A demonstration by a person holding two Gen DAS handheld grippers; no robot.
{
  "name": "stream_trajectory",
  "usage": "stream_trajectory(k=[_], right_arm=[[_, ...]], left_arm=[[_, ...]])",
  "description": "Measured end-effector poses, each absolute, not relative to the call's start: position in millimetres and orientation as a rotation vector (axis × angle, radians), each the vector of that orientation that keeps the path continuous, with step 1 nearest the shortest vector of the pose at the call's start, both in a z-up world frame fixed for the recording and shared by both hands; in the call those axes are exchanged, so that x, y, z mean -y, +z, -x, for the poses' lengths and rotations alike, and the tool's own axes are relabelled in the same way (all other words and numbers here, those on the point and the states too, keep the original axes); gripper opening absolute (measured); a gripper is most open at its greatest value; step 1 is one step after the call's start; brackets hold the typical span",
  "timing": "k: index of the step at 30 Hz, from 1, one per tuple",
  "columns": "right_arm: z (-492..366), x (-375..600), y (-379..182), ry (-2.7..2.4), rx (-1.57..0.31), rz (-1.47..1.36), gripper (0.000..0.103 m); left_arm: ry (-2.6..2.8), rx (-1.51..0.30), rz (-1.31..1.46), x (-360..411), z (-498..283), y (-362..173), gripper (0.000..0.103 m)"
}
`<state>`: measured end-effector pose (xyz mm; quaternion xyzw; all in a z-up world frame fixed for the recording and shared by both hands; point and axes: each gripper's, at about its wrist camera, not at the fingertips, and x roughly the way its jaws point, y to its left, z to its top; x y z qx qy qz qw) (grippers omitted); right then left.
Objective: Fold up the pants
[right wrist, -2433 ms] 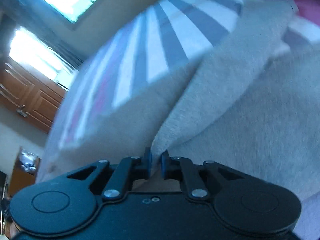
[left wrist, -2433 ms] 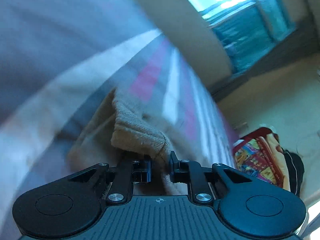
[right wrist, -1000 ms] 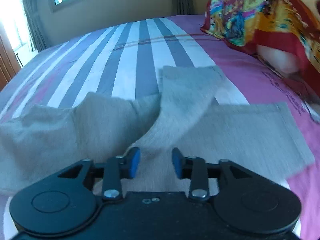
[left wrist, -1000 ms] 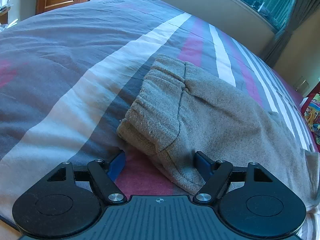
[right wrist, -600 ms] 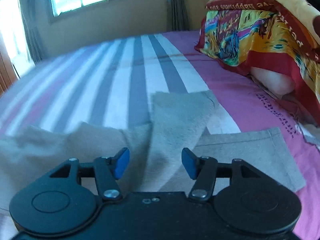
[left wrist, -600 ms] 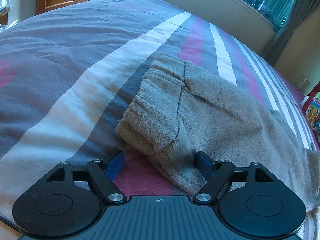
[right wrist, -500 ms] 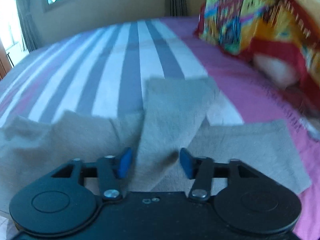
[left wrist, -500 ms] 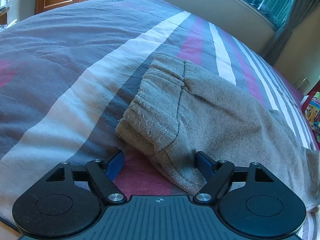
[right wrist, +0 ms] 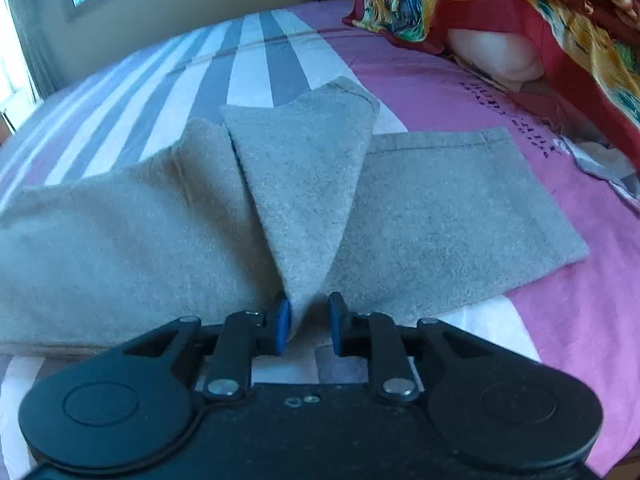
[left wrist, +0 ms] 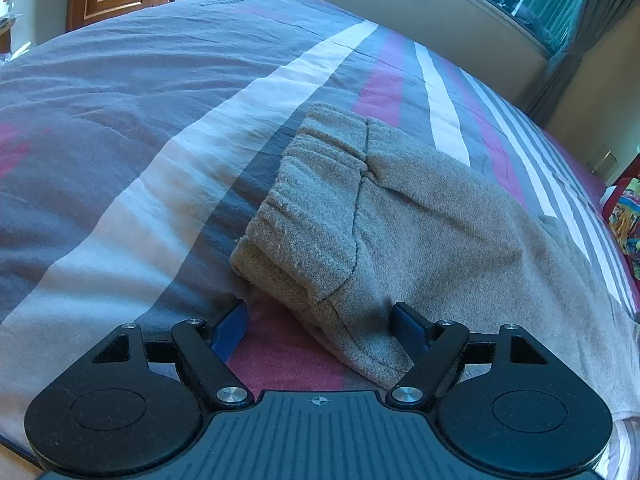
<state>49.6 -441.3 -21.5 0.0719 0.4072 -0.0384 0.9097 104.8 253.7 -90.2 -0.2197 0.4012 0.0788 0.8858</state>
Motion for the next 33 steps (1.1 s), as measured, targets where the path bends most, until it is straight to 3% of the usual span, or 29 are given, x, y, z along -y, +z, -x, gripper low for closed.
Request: stream_trajectory(k=[2, 5, 13, 14, 16, 21, 26, 29, 33], right_arm=[[-42.7, 435.8, -1.8, -0.085, -0.769, -0.120, 0.035], [-47.9, 427.6, 25.9, -0.027, -0.687, -0.082, 0.031], [-125.3, 387.1, 17.6, 0.000, -0.818, 0.268, 0.028], [-130.8, 384.7, 15.5, -0.009, -0.822, 0.290, 0.026], [-132.1, 388.1, 16.6, -0.009, -0.805, 0.291, 0.005], [-97.6, 421.6, 47.0, -0.054, -0.653, 0.079, 0.004], [-26.4, 492.6, 57.4, -0.117, -0.476, -0.362, 0.004], [9.2, 531.5, 23.6, -0.155, -0.423, -0.643, 0.004], [12.6, 561.3, -47.9, -0.228, -0.575, -0.815, 0.003]], left_arm=[[0.162, -0.832, 0.458, -254.0, -105.1, -91.3, 0.079], [0.166, -0.826, 0.456, -252.0, -105.1, -92.3, 0.080], [0.156, -0.830, 0.459, -253.4, -104.1, -91.8, 0.081], [0.155, -0.830, 0.459, -253.4, -104.0, -91.9, 0.081], [0.155, -0.832, 0.457, -253.4, -104.4, -91.7, 0.081], [0.155, -0.830, 0.453, -251.9, -104.4, -91.2, 0.081], [0.157, -0.823, 0.451, -250.9, -103.2, -91.9, 0.081], [0.155, -0.824, 0.450, -251.2, -103.1, -91.9, 0.081], [0.150, -0.832, 0.449, -252.6, -103.7, -91.9, 0.081]])
